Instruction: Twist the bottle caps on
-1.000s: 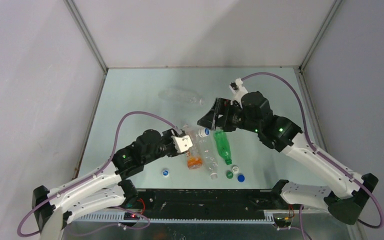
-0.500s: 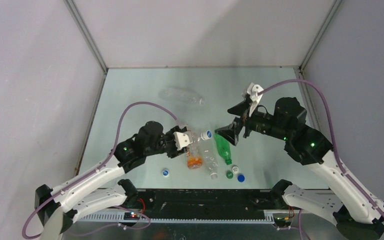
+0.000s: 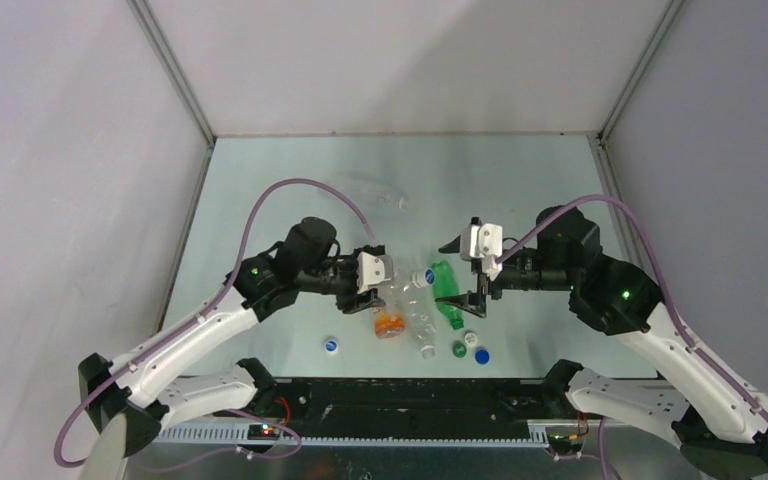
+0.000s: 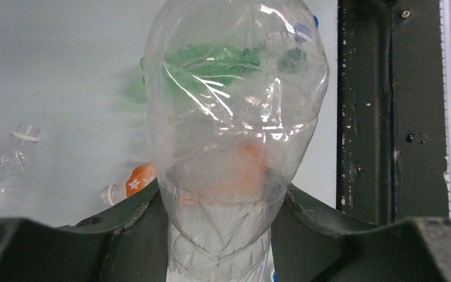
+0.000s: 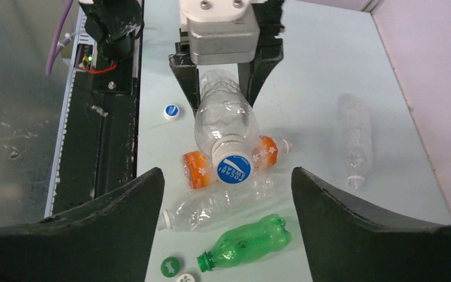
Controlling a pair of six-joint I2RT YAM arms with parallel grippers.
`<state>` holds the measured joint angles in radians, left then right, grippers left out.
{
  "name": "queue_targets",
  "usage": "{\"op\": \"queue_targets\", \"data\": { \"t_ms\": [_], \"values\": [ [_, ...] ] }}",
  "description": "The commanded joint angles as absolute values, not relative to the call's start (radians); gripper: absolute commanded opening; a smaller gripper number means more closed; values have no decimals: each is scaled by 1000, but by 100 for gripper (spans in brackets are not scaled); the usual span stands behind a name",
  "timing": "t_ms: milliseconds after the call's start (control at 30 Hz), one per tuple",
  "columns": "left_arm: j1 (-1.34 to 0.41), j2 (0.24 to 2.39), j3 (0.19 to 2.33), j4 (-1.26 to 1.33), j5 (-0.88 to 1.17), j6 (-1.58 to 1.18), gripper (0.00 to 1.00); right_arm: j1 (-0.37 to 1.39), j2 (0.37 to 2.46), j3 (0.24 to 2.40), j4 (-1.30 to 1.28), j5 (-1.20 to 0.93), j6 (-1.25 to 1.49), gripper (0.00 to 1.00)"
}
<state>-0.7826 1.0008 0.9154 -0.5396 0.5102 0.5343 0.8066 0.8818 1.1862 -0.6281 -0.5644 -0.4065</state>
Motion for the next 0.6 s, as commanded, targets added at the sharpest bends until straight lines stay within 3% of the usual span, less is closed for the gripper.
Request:
{"op": "queue_targets", "data": {
  "t_ms": [0,167,567],
  "values": [
    [-778,1020,980,-596,587,582,0,843,915,1197,-640,-537,-536,78],
    [-778,1025,990,-598,586,593,0,856,951,1197,-645,-525,-561,65],
    [-778,1033,1007,-588,577,602,0,867,998,1197,-649,-525,-571,50]
  ]
}}
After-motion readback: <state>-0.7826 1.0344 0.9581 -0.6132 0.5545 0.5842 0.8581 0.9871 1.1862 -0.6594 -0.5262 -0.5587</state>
